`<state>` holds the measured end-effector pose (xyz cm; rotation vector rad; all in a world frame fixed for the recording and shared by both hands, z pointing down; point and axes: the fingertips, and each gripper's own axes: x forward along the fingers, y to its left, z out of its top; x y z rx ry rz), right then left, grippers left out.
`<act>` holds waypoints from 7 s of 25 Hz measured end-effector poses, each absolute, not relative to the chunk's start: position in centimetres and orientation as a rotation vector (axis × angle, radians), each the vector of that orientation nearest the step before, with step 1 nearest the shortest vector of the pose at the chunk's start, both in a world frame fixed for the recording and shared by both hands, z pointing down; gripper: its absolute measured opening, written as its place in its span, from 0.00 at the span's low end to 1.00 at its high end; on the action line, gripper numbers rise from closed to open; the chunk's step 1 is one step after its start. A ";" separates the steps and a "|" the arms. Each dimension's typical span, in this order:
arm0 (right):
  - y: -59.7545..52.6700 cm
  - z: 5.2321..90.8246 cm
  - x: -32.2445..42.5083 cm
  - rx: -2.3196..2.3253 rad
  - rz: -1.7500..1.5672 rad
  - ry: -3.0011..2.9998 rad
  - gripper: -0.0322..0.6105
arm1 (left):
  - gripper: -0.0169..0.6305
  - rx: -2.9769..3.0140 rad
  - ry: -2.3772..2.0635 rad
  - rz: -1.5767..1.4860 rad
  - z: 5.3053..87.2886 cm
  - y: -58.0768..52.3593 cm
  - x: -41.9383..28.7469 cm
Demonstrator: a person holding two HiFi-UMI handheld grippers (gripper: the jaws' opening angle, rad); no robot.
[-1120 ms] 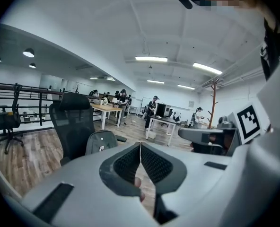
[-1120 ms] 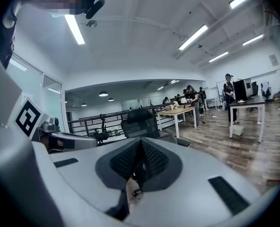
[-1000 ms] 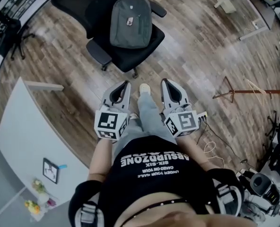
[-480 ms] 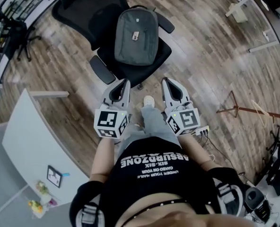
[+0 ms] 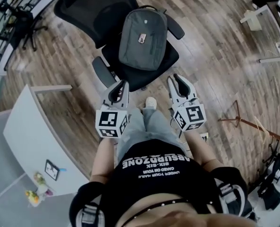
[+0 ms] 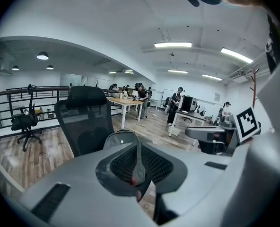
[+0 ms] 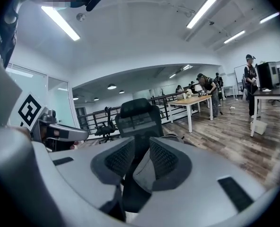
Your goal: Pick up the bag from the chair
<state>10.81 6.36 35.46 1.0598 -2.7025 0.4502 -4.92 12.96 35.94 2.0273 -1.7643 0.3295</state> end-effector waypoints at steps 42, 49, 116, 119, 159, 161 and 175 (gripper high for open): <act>-12.6 55.7 2.8 1.259 0.560 -2.263 0.42 | 0.34 2.028 -1.597 0.602 55.3 -10.1 -17.1; -14.0 59.4 3.4 1.277 0.601 -2.195 0.42 | 0.34 1.972 -1.585 0.632 59.1 -12.5 -18.5; -14.8 75.4 6.5 1.257 0.925 -1.881 0.38 | 0.34 1.660 -1.275 0.891 79.6 -13.9 -21.7; -14.7 75.5 6.4 1.218 0.944 -1.905 0.31 | 0.30 1.660 -1.248 0.881 79.6 -13.8 -21.4; -13.3 67.7 6.9 1.121 0.957 -2.028 0.18 | 0.16 1.695 -1.202 0.798 70.9 -10.5 -19.2; -13.2 67.2 7.0 1.117 0.947 -2.035 0.18 | 0.16 1.700 -1.208 0.790 70.3 -10.3 -19.1; -10.4 62.0 8.2 1.102 0.912 -2.088 0.18 | 0.16 1.718 -1.252 0.769 64.5 -7.3 -18.0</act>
